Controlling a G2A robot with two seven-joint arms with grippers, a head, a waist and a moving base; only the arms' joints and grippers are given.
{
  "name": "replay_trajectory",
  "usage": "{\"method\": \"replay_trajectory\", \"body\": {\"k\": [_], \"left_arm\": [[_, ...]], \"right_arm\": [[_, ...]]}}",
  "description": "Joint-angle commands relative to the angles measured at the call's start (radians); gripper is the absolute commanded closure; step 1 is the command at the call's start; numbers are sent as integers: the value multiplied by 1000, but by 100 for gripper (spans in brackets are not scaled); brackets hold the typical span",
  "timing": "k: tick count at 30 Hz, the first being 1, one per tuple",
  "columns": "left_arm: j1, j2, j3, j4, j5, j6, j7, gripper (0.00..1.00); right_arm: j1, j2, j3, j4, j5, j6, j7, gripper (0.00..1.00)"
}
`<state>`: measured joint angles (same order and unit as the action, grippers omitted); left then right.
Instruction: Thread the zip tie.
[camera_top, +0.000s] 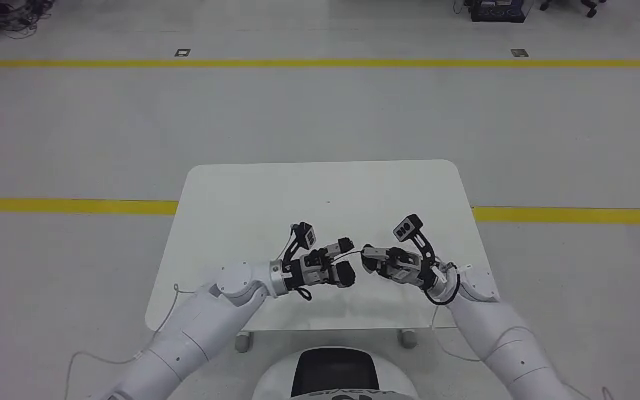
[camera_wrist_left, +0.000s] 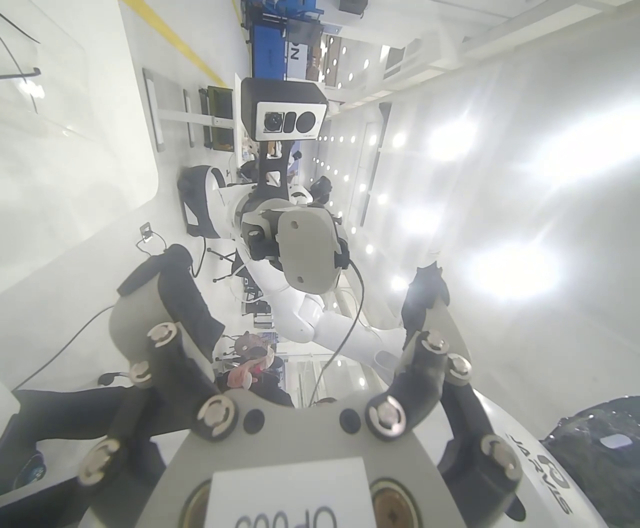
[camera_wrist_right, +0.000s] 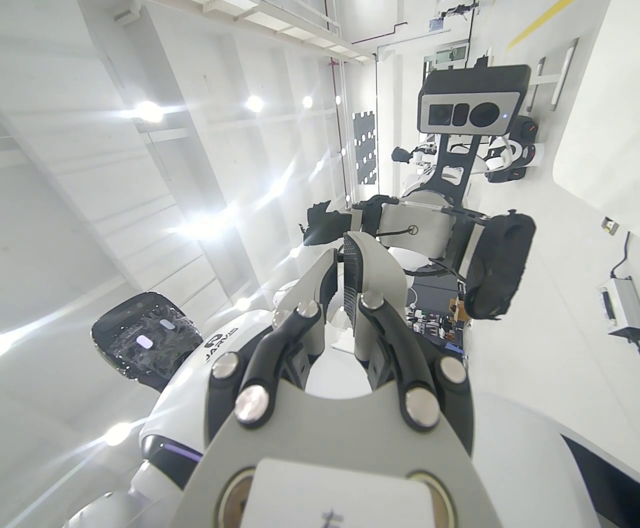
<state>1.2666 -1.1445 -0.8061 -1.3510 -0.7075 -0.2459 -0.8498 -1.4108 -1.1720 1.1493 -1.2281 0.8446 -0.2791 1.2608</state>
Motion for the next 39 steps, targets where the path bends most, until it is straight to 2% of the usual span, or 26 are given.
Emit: {"method": "replay_trajectory", "body": {"k": [1,13,18,26,30,32,33,34,39], "left_arm": [[-1,0,0,1,0,0,-2,0],[-7,-4,5,12,-4,-2,-3,0],[-7,-5,7,14,-2,-2,-3,10],[-11,-8,13,21,1,3,2,20],[-12,-9,14,24,1,4,1,34],[-13,-9,14,26,3,5,1,38],[-13,-9,14,26,3,4,1,47],[-13,-10,14,27,3,4,2,52],[-12,-10,13,30,5,1,6,56]], "right_arm": [[2,-1,-2,5,0,0,-2,100],[12,-3,-7,29,-12,7,-11,100],[12,0,-1,37,-33,15,-12,100],[7,3,5,36,-51,21,-15,100],[10,3,0,38,-66,26,-20,100],[11,3,-2,40,-74,27,-26,100],[12,3,-2,40,-77,28,-28,100],[13,4,-2,41,-82,29,-31,100],[15,6,0,44,-97,34,-40,100]]}}
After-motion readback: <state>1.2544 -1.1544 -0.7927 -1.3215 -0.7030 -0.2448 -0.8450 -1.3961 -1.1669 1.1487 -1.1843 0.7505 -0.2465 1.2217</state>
